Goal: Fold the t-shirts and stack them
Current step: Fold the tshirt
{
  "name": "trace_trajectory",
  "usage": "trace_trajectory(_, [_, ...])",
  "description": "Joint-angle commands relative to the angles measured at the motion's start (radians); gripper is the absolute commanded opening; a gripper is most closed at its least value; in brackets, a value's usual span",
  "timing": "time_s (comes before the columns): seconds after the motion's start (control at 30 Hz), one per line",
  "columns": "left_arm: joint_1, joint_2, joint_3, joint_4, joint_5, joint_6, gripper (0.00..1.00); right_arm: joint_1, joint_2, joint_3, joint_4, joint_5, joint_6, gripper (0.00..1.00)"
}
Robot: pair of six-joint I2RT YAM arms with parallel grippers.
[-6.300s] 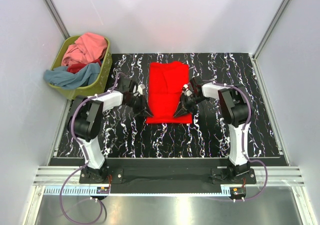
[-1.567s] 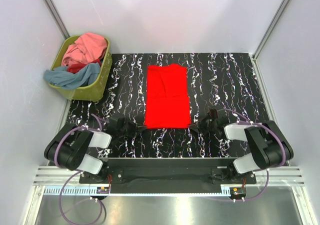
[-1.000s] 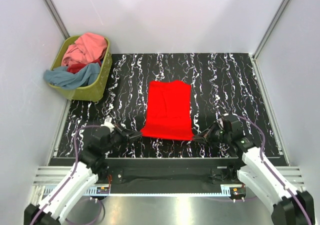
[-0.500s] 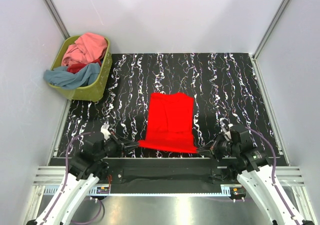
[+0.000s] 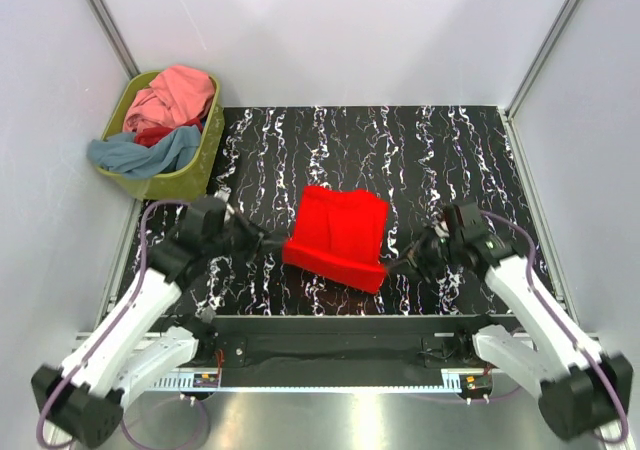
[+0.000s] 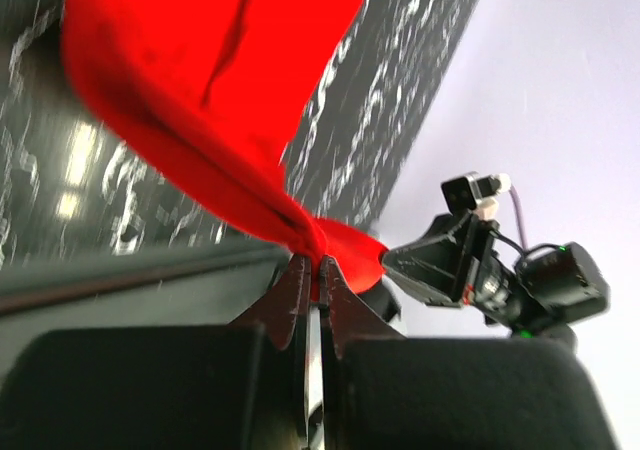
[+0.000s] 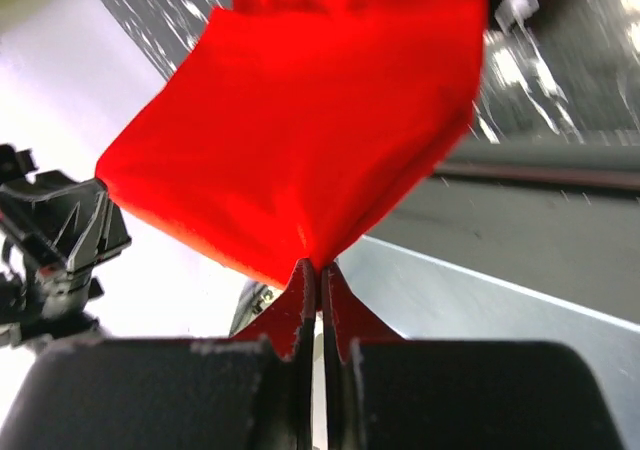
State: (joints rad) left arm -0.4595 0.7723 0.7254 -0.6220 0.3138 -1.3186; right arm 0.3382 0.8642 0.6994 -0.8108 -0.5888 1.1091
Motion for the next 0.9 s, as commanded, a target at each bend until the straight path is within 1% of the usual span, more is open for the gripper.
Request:
trace_trajectory(0.0, [0.021, 0.157, 0.129, 0.128, -0.068, 0.087, 0.0, -0.036, 0.145, 0.121, 0.113, -0.034, -0.084, 0.0])
trace_trajectory(0.03, [0.025, 0.2, 0.194, 0.136, -0.067, 0.1, 0.0, -0.054, 0.216, 0.143, 0.12, -0.045, -0.094, 0.0])
trace_trajectory(0.07, [0.036, 0.282, 0.227, 0.154, -0.062, 0.131, 0.0, -0.088, 0.251, 0.162, 0.127, -0.055, -0.115, 0.0])
trace_trajectory(0.1, [0.044, 0.327, 0.264, 0.154, -0.045, 0.146, 0.0, -0.109, 0.284, 0.204, 0.134, -0.08, -0.13, 0.0])
trace_trajectory(0.13, [0.054, 0.367, 0.326, 0.157, -0.038, 0.159, 0.0, -0.125, 0.352, 0.227, 0.133, -0.092, -0.144, 0.0])
trace_trajectory(0.17, [0.076, 0.437, 0.353, 0.168, -0.033, 0.18, 0.0, -0.161, 0.384, 0.25, 0.134, -0.106, -0.175, 0.0])
trace_trajectory(0.23, [0.103, 0.502, 0.414, 0.182, -0.004, 0.199, 0.0, -0.188, 0.479, 0.323, 0.134, -0.126, -0.202, 0.0])
trace_trajectory(0.27, [0.131, 0.562, 0.434, 0.195, 0.005, 0.214, 0.0, -0.208, 0.514, 0.348, 0.134, -0.132, -0.23, 0.0])
trace_trajectory(0.3, [0.143, 0.593, 0.456, 0.199, 0.024, 0.222, 0.0, -0.215, 0.553, 0.398, 0.134, -0.149, -0.242, 0.0])
trace_trajectory(0.33, [0.156, 0.625, 0.495, 0.202, 0.031, 0.228, 0.0, -0.223, 0.629, 0.426, 0.133, -0.161, -0.256, 0.0])
trace_trajectory(0.37, [0.177, 0.692, 0.518, 0.208, 0.042, 0.246, 0.0, -0.232, 0.663, 0.474, 0.133, -0.176, -0.274, 0.0])
trace_trajectory(0.4, [0.188, 0.728, 0.567, 0.208, 0.069, 0.251, 0.0, -0.24, 0.692, 0.495, 0.143, -0.178, -0.278, 0.0])
trace_trajectory(0.43, [0.197, 0.761, 0.595, 0.212, 0.083, 0.255, 0.0, -0.245, 0.749, 0.52, 0.15, -0.181, -0.282, 0.0])
trace_trajectory(0.47, [0.211, 0.83, 0.624, 0.212, 0.091, 0.274, 0.0, -0.246, 0.781, 0.569, 0.15, -0.186, -0.302, 0.0])
trace_trajectory(0.5, [0.217, 0.866, 0.678, 0.212, 0.116, 0.283, 0.0, -0.252, 0.844, 0.59, 0.15, -0.195, -0.308, 0.0])
trace_trajectory(0.6, [0.231, 0.996, 0.767, 0.212, 0.175, 0.286, 0.0, -0.265, 0.947, 0.656, 0.15, -0.223, -0.321, 0.0])
trace_trajectory(0.63, [0.232, 1.048, 0.784, 0.212, 0.182, 0.291, 0.0, -0.274, 0.963, 0.667, 0.15, -0.224, -0.322, 0.0])
trace_trajectory(0.87, [0.234, 1.246, 0.913, 0.211, 0.258, 0.328, 0.0, -0.317, 1.038, 0.661, 0.159, -0.217, -0.341, 0.0])
